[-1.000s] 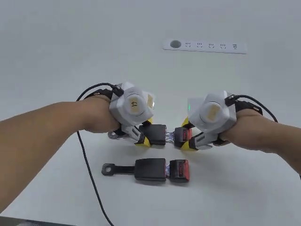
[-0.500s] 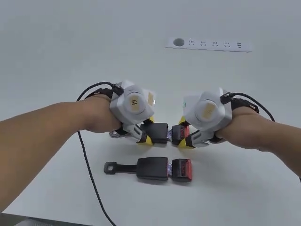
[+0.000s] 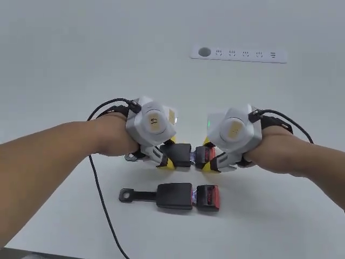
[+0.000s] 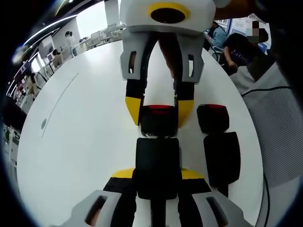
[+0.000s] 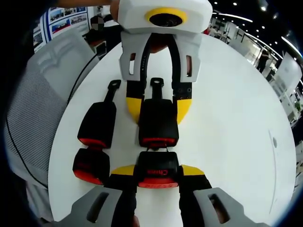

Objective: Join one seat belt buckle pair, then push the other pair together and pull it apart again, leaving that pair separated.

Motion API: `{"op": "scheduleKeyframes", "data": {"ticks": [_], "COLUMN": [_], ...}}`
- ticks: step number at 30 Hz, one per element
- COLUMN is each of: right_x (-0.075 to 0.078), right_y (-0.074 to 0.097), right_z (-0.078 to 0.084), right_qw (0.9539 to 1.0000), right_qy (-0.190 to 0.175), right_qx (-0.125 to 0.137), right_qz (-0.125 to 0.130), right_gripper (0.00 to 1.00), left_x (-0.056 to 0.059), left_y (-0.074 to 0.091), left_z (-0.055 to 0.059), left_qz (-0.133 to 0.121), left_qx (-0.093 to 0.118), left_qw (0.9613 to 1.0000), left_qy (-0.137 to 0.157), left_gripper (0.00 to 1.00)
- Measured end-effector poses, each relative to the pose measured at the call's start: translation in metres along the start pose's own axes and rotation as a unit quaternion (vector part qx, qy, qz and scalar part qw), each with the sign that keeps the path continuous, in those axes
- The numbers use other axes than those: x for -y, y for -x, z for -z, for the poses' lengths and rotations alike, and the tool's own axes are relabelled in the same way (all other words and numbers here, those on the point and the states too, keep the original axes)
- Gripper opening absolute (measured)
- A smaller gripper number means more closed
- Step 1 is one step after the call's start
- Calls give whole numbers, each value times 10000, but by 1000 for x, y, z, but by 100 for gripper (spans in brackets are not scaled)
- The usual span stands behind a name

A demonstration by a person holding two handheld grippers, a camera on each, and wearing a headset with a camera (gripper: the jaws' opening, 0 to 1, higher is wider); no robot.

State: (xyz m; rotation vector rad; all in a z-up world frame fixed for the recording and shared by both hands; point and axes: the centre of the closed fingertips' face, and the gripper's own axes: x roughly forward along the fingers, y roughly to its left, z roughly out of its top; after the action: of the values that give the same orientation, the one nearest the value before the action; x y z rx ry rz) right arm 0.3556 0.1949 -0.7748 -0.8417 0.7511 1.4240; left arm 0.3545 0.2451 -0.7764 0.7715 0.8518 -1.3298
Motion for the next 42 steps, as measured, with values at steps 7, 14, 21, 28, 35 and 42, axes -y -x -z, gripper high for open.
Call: {"op": "scheduleKeyframes", "data": {"ticks": [7, 14, 21, 28, 35, 42], "right_x": [1, 2, 2, 3, 2, 0], "right_y": [-1, -2, -1, 1, 6, 18], "right_z": [1, 1, 3, 14, 18, 33], "right_qw": [10000, 9998, 9998, 10000, 9998, 9995], "right_qy": [-32, -69, -57, -35, -39, -226], "right_qx": [55, 151, 162, 64, 170, 170], "right_qz": [35, 49, 42, 42, 76, 144], "right_gripper": [30, 30, 30, 31, 31, 31], "left_x": [0, -1, -2, -2, -3, -2], "left_y": [0, -1, -1, -1, -2, -2], "left_z": [0, 2, 2, 2, 4, 4], "left_qz": [2, -1, 6, 10, 26, 15], "left_qx": [13, 50, 74, 80, 38, 45], "left_qw": [10000, 10000, 10000, 10000, 10000, 10000], "left_qy": [12, 22, 4, -6, -26, -6], "left_gripper": [33, 33, 33, 33, 33, 33]}}
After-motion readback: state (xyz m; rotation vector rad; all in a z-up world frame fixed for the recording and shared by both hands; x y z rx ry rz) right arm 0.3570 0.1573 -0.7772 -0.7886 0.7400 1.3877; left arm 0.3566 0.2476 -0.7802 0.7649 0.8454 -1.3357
